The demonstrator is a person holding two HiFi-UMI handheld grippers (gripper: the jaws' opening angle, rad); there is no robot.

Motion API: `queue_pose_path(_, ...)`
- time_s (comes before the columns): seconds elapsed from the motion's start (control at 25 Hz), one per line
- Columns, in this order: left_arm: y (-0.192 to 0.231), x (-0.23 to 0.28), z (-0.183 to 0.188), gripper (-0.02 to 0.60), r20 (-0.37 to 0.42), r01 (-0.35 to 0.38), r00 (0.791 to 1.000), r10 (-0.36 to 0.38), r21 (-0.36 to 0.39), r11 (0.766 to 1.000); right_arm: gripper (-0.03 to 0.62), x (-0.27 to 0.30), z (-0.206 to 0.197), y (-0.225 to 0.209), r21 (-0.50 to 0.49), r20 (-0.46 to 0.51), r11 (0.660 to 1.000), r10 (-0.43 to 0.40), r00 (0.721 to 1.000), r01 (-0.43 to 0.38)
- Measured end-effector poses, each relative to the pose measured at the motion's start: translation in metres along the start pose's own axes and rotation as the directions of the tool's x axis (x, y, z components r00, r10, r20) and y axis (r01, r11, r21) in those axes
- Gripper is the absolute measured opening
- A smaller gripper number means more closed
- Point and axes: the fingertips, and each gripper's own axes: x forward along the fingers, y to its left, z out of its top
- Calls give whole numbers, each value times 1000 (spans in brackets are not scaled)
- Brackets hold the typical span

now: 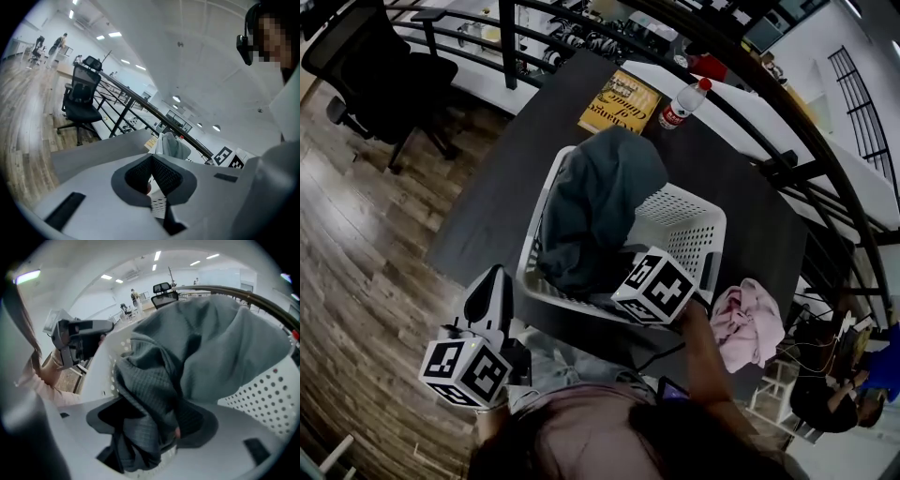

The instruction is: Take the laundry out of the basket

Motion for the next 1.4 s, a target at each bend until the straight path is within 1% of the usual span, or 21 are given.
queue_pose_path(0.08,0,2,0,-3,-7,-1,1000,1,-1,1000,339,11,-11,-2,-11,-60,1000,1,998,-2)
queue_pose_path(0.16,0,3,-1,-3,-9,4,1000,-4,-1,1000,282,20,-19,-3,-11,-97,1000,12,995,-13)
queue_pose_path(0.2,0,4,-1,-3,-12,4,1000,-4,-1,1000,250,22,-21,-5,-8,-104,1000,12,995,-13)
queue_pose_path(0.24,1,5,0,-3,-14,3,1000,-3,-1,1000,232,23,-22,-9,-7,-105,1000,1,994,-2)
queue_pose_path(0.28,1,6,0,-3,-16,4,1000,-4,-1,1000,166,25,-24,-13,-9,-107,1000,-17,994,16)
queue_pose_path(0.36,2,6,-1,-3,-19,4,1000,-4,0,1000,109,27,-27,-19,-8,-106,999,-39,994,38)
queue_pose_path(0.48,3,6,-1,-3,-24,7,1000,-7,4,1000,83,22,-26,-20,5,-69,999,-47,997,48)
queue_pose_path(0.56,2,5,-2,-3,-26,10,1000,-10,8,1000,79,13,-21,-23,7,-35,997,-78,996,78)
queue_pose_path(0.68,-1,3,-3,-3,-32,19,999,-19,15,1000,75,-9,-12,-30,56,28,986,-161,987,159)
queue_pose_path(0.76,-3,1,-3,-3,-36,28,999,-27,23,999,74,-28,-8,-35,105,73,969,-231,970,223)
queue_pose_path(0.88,-6,1,-2,-3,-42,42,998,-40,38,998,72,-55,-3,-41,195,149,930,-341,928,310)
queue_pose_path(0.96,-8,1,-1,-3,-41,55,998,-53,49,997,72,-73,-2,-43,269,203,895,-415,887,357)
queue_pose_path(1.12,-14,-4,2,-3,-43,82,996,-79,64,995,71,-109,-2,-45,395,295,813,-554,779,428)
queue_pose_path(1.24,-17,-11,3,-3,-42,100,994,-97,75,992,71,-130,-1,-45,474,346,757,-630,695,450)
queue_pose_path(1.32,-20,-17,4,-3,-40,114,993,-111,84,990,69,-142,1,-42,510,374,730,-664,648,454)
queue_pose_path(1.4,-23,-22,6,-3,-38,132,991,-129,93,987,69,-153,5,-39,526,395,712,-688,608,465)
